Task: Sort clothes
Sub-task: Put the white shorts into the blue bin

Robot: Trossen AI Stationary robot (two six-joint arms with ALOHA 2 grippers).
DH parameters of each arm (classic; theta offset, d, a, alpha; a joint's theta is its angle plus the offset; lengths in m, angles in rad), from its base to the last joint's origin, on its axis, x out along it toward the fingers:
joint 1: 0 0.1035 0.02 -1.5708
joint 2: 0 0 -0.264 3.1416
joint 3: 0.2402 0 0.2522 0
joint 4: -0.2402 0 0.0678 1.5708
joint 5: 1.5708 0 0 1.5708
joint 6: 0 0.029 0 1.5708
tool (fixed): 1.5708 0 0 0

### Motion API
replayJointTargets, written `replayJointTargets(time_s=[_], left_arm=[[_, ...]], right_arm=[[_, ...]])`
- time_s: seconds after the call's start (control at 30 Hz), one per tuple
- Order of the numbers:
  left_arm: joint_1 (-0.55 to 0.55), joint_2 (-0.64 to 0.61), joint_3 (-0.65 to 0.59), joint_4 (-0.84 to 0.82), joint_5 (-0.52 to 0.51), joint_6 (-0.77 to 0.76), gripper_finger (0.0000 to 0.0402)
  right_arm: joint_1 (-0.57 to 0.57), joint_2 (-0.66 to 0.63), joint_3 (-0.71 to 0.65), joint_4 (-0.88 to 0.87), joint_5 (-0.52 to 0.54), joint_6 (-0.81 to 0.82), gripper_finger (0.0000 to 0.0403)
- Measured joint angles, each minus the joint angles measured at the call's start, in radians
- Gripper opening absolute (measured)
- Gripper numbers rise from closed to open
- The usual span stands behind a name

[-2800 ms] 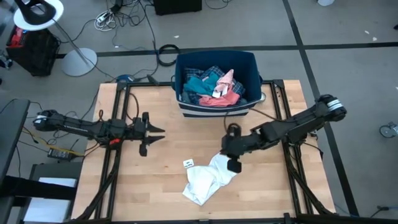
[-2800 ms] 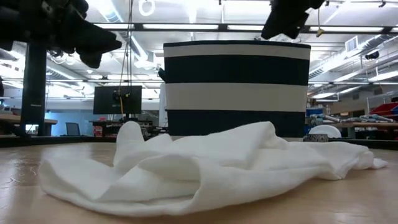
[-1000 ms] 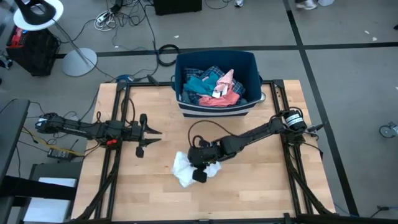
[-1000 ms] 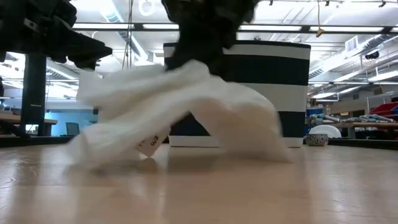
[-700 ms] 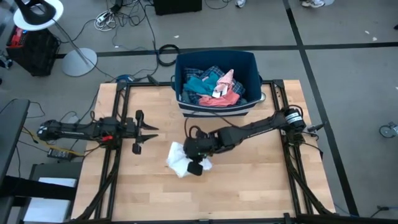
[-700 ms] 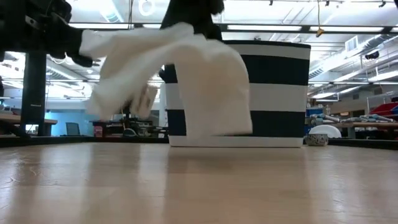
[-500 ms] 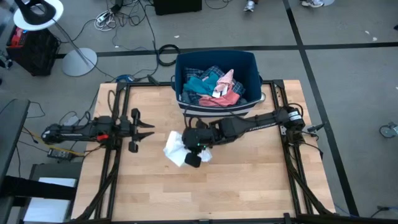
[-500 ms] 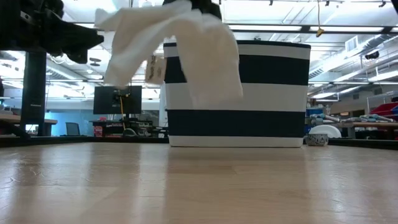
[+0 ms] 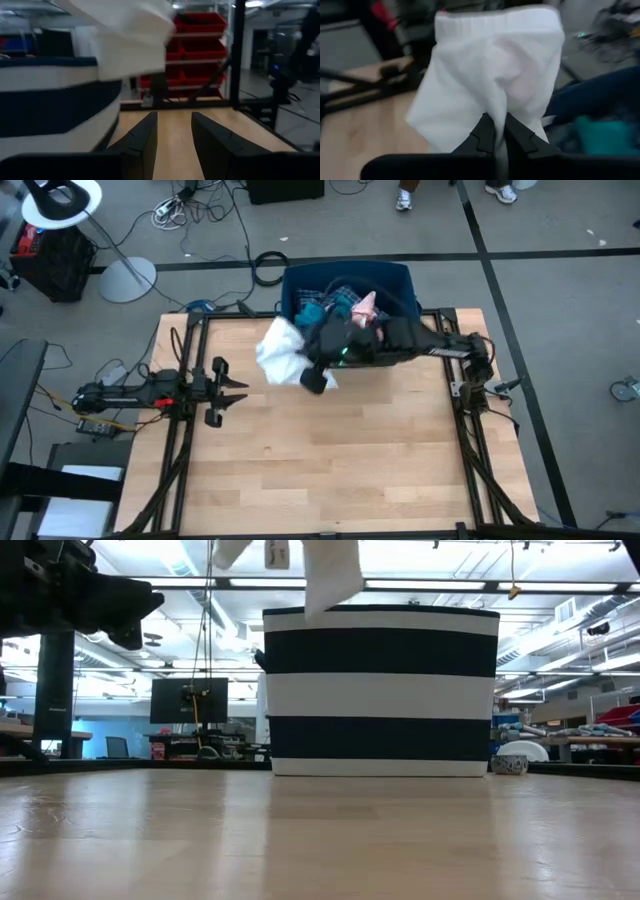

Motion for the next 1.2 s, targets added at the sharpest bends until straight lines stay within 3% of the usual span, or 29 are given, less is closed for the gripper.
replayJointTargets(time_s=[0.4,0.63,0.8,0.97,1.2], left_arm=[[0.0,-0.001,-0.001,-0.034,0.028,0.023,0.0125],[0.0,-0.001,-0.001,-0.035,0.026,0.023,0.0125],[0.0,-0.001,-0.001,-0.035,0.025,0.023,0.0125],[0.0,-0.001,-0.001,-0.034,0.025,0.023,0.0125],[0.0,-0.001,-0.001,-0.02,0.025,0.023,0.0125]], right_arm=[[-0.188,-0.134,0.0,-0.048,0.114,-0.045,0.0014],[-0.316,-0.126,-0.005,-0.245,0.11,-0.007,0.0014],[-0.383,-0.108,-0.082,-0.278,0.067,0.053,0.0014],[-0.437,-0.078,-0.223,-0.224,-0.05,0.09,0.0014],[-0.469,-0.076,-0.53,0.159,-0.205,0.123,0.0014]])
